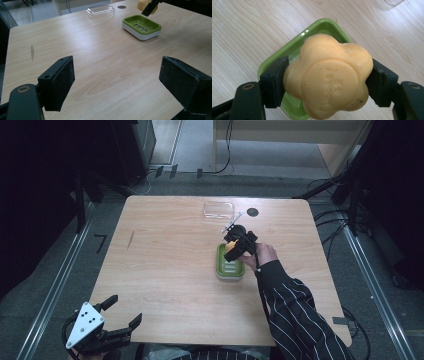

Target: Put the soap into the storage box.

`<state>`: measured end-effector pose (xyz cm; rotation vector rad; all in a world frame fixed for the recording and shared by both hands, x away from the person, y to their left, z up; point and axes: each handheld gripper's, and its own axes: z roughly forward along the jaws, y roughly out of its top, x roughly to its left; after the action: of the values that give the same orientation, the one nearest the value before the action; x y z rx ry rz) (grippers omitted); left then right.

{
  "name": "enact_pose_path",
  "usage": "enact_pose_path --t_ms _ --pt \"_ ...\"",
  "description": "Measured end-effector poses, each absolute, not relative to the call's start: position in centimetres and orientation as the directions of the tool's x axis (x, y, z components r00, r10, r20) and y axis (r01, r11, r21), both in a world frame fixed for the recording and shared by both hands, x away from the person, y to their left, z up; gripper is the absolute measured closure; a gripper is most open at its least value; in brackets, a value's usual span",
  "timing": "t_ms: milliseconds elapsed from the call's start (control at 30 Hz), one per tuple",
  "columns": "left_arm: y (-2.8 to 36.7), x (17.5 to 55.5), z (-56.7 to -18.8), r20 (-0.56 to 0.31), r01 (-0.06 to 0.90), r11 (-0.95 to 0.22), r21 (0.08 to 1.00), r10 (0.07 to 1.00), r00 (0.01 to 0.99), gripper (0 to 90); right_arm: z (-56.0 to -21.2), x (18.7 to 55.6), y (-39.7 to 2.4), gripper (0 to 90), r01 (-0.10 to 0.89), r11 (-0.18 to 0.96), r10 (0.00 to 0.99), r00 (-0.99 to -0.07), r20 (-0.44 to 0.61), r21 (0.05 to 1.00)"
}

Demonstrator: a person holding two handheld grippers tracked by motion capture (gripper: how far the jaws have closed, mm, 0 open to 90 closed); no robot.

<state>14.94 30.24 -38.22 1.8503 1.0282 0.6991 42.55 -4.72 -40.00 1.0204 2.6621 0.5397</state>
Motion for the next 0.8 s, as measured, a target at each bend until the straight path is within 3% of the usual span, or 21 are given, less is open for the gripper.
enact_pose_path --t_ms 800 --pt "30.2 14.9 -38.2 0.056 0.369 -0.271 0.889 0.865 0.499 13.5 -41.8 43.7 -4.3 27.8 0.616 0.685 0.679 -0.733 -0.037 0.388"
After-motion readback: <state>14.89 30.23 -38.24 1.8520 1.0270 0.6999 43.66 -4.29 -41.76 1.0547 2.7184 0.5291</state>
